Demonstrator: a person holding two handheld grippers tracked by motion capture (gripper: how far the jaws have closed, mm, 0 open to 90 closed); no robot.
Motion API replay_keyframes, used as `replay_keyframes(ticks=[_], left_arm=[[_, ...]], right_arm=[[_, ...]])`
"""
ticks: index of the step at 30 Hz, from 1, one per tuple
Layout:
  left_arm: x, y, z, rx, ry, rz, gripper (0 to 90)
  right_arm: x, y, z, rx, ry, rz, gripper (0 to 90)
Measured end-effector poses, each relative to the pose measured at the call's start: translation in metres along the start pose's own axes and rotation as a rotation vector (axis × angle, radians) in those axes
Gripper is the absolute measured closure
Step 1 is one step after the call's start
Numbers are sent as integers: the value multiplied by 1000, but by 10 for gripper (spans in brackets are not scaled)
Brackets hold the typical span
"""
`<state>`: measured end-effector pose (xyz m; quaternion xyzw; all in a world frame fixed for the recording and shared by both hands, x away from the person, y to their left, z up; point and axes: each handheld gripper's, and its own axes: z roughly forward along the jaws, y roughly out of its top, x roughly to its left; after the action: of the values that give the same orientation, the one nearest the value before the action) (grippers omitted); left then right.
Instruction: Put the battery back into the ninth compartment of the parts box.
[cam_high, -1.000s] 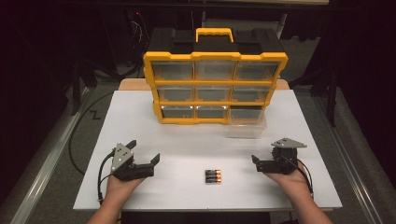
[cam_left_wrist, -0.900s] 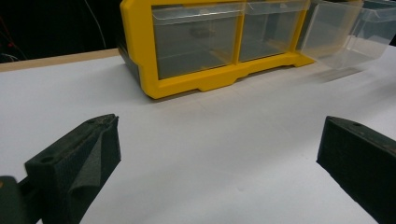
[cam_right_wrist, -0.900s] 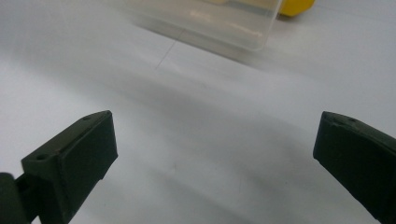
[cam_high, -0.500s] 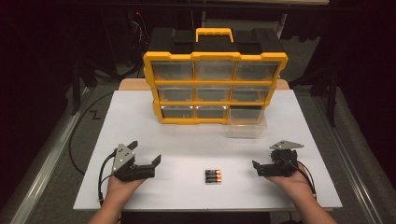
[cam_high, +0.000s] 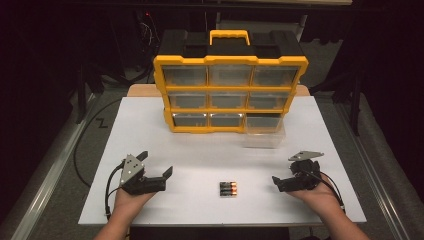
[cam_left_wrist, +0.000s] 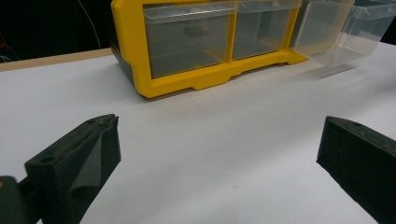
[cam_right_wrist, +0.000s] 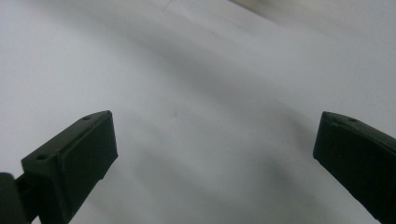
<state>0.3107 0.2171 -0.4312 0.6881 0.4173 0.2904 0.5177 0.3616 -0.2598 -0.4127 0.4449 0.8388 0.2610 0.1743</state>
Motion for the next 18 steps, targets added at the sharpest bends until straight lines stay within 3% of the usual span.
replay_keyframes(ticks=[5,13,18], left_arm=[[0,0,0,1,-1,3,2],[0,0,0,3,-2,8,2],[0,0,0,1,2,4,2]], right_arm=[[1,1,1,39,7,-28,9],[4,5,0,60,69,-113,9],[5,8,1,70,97,-137,9]])
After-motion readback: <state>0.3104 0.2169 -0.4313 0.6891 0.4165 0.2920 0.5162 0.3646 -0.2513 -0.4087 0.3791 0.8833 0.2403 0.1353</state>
